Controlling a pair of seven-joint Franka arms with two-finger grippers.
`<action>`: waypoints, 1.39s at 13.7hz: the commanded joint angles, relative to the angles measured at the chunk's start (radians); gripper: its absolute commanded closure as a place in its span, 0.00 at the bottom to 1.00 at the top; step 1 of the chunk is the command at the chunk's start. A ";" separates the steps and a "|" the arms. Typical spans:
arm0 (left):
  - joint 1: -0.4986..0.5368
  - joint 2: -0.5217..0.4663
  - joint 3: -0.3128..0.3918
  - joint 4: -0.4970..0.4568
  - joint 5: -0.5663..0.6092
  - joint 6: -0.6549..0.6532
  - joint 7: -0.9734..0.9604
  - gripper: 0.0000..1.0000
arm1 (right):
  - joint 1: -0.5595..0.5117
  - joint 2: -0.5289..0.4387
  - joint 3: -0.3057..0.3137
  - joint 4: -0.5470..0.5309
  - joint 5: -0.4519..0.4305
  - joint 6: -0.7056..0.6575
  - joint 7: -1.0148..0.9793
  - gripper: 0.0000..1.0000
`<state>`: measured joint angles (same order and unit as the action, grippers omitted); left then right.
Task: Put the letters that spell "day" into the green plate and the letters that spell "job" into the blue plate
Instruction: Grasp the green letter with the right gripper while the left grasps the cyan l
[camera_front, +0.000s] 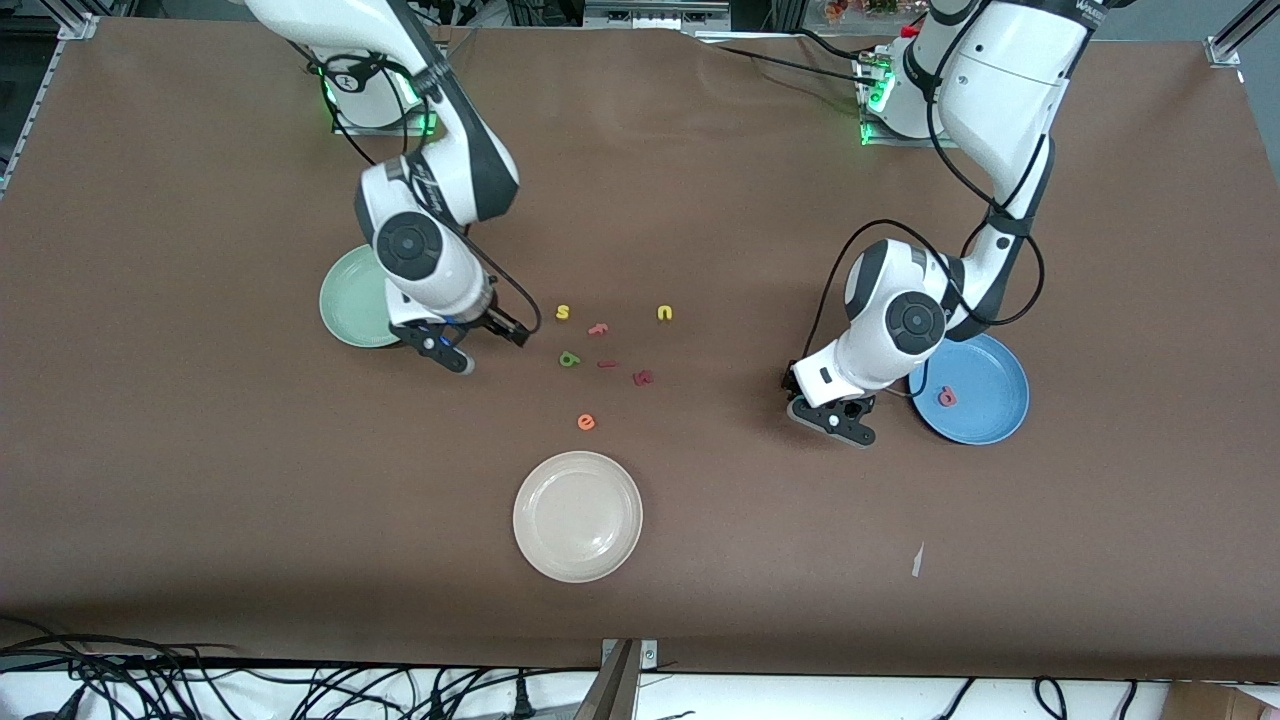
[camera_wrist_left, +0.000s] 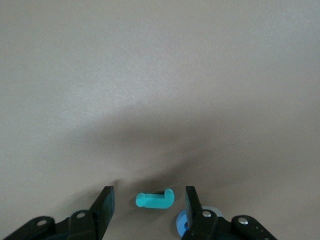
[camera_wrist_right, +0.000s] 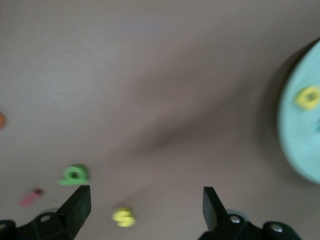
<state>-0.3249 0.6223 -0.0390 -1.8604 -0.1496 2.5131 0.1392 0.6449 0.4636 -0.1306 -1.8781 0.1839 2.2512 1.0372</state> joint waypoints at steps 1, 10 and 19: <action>-0.020 0.025 0.011 0.020 -0.018 0.007 -0.003 0.34 | 0.015 0.134 0.015 0.144 0.074 0.060 0.192 0.01; -0.019 0.036 0.011 0.012 0.013 0.027 -0.001 0.41 | 0.091 0.233 0.016 0.140 0.072 0.252 0.224 0.01; -0.017 0.046 0.014 0.012 0.037 0.046 0.011 0.52 | 0.096 0.239 0.016 0.132 0.072 0.235 0.208 0.46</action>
<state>-0.3308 0.6459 -0.0346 -1.8596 -0.1438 2.5314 0.1414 0.7355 0.6897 -0.1094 -1.7609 0.2375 2.4969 1.2564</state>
